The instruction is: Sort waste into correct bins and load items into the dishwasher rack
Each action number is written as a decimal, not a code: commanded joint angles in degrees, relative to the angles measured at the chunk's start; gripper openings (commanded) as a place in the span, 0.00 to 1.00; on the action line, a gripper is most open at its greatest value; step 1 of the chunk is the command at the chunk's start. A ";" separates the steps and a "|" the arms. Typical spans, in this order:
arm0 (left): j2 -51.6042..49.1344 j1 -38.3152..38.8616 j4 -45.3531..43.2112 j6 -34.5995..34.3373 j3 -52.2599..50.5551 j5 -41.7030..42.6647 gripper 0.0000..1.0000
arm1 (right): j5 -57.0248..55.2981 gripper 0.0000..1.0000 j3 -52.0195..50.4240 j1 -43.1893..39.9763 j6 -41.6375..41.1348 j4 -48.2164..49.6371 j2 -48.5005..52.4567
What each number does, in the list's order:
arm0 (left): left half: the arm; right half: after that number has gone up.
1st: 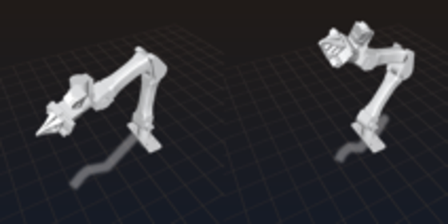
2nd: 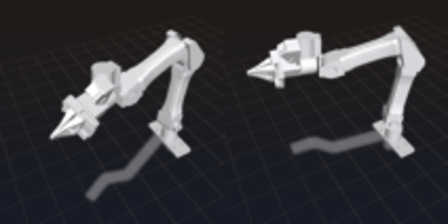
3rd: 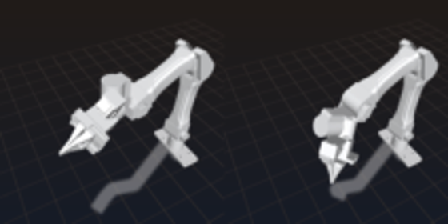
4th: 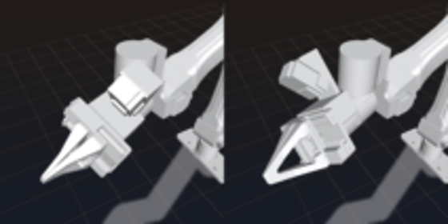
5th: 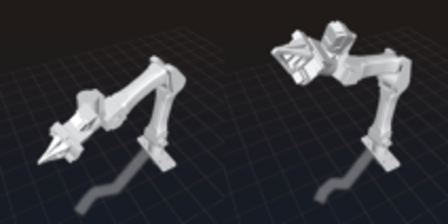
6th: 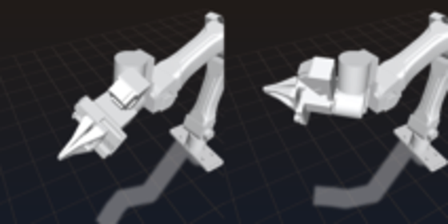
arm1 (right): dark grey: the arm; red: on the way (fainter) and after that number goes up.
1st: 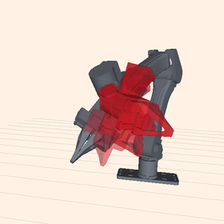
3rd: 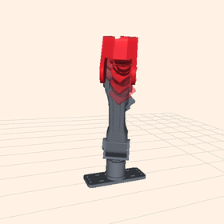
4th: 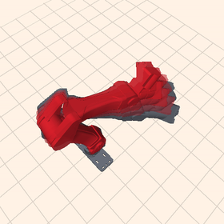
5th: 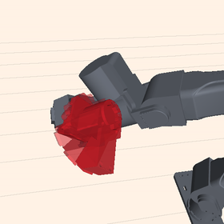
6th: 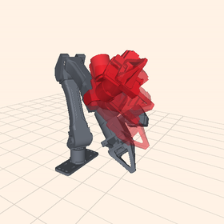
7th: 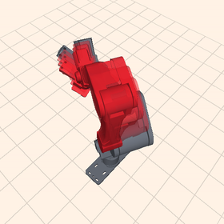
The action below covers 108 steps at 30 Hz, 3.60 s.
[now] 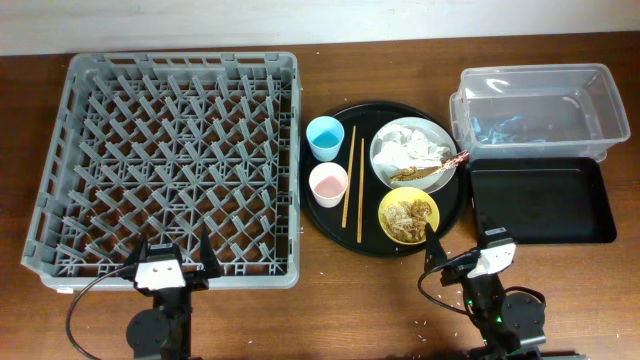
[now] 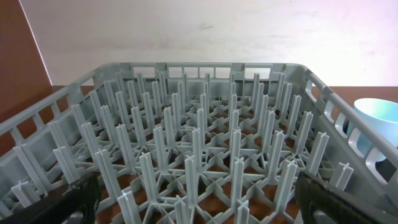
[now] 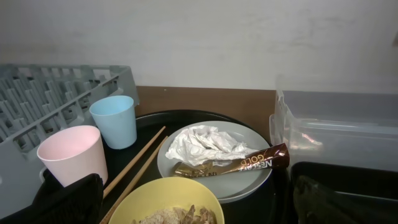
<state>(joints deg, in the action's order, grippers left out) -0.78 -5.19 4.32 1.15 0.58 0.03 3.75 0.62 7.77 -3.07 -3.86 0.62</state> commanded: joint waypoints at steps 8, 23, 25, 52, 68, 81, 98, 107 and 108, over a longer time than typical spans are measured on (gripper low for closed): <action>0.42 0.15 0.48 1.14 -0.07 0.22 1.00 | 4.26 0.99 10.34 0.11 -0.35 -5.25 -0.31; 0.42 0.15 0.48 1.14 -0.07 0.20 1.00 | 6.19 0.99 54.21 0.11 1.38 -32.04 32.63; 0.42 0.15 0.48 1.14 -0.07 0.20 1.00 | 6.38 0.98 65.40 0.11 1.38 -40.76 42.91; 0.42 0.15 0.48 1.14 -0.07 0.20 1.00 | -8.09 0.99 86.58 0.11 -54.66 -42.40 117.44; 0.42 0.15 0.48 1.16 -0.07 0.22 1.00 | -5.18 0.04 87.17 0.09 -49.64 -36.33 122.03; 0.42 0.15 0.48 1.14 -0.07 0.22 1.00 | 0.02 0.04 103.78 -13.09 -31.52 -46.34 104.52; 0.42 0.15 0.48 1.14 -0.07 0.20 1.00 | -0.37 0.89 104.67 -25.79 -23.80 -42.10 110.46; 0.42 0.15 0.48 1.16 -0.07 0.20 1.00 | 14.19 0.80 104.26 -13.51 -7.63 -74.71 96.61; 0.42 0.15 0.48 1.16 -0.07 0.20 1.00 | 12.02 0.80 103.19 -10.62 -7.65 -75.71 96.61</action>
<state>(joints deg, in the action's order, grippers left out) -0.62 -5.19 4.36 1.37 0.60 0.03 17.69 105.14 -7.97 -14.04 -78.13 96.40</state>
